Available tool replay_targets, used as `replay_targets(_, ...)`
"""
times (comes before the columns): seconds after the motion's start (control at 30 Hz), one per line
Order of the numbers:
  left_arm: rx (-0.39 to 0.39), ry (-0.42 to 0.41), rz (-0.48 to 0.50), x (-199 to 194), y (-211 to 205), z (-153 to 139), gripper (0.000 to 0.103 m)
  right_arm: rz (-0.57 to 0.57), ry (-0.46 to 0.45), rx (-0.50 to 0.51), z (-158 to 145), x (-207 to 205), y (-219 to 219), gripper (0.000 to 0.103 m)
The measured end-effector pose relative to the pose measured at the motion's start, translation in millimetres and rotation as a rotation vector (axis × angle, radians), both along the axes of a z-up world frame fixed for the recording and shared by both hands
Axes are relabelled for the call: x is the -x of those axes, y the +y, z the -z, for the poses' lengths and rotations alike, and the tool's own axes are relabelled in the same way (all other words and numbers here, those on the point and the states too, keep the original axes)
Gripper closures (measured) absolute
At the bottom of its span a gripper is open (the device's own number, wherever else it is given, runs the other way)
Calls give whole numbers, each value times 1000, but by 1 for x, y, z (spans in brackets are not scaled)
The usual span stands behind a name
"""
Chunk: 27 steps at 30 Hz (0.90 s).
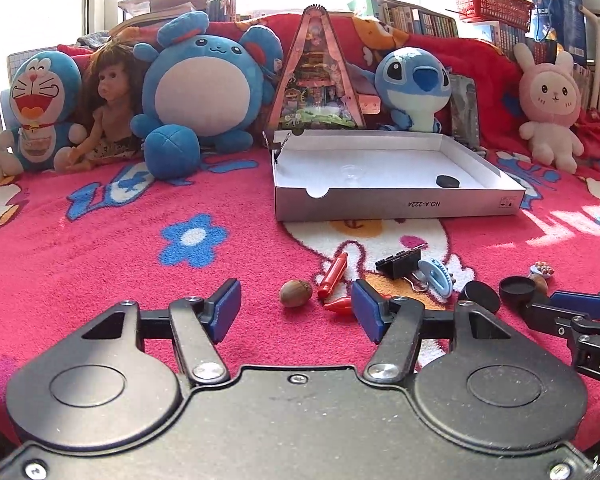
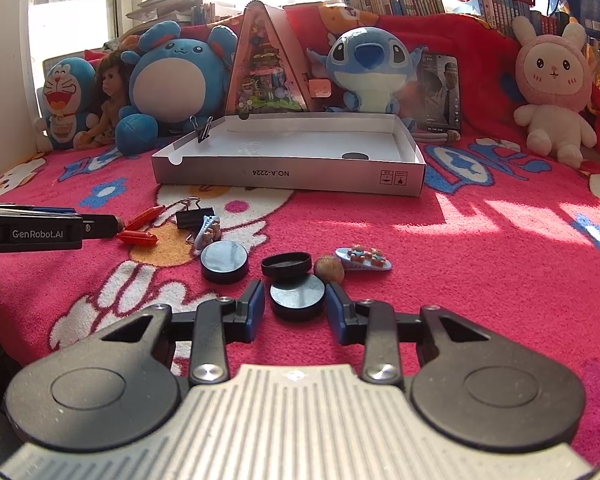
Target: Organize rigid objects
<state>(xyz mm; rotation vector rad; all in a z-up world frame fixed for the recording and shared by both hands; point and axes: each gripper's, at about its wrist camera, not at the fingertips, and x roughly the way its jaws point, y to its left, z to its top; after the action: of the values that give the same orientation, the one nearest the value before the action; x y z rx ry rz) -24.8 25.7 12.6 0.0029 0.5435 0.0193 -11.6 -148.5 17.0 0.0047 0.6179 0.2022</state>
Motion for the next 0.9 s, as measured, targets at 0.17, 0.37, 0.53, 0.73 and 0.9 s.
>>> replay_targets(0.17,-28,-16,35,0,-23,1,32,-7,-5,2,0,1,3,52)
replay_targets(0.37,9,29,16,-13,-30,12,32,-12,-18,29,0,3,5,52)
replay_targets(0.53,23,64,-6,-22,-27,20,38,-3,-33,54,1,3,6,50)
replay_targets(0.73,44,70,16,-24,-24,21,60,-16,-4,42,5,-5,9,49)
replay_targets(0.9,58,66,27,-22,-22,17,61,-27,14,40,3,-4,11,66)
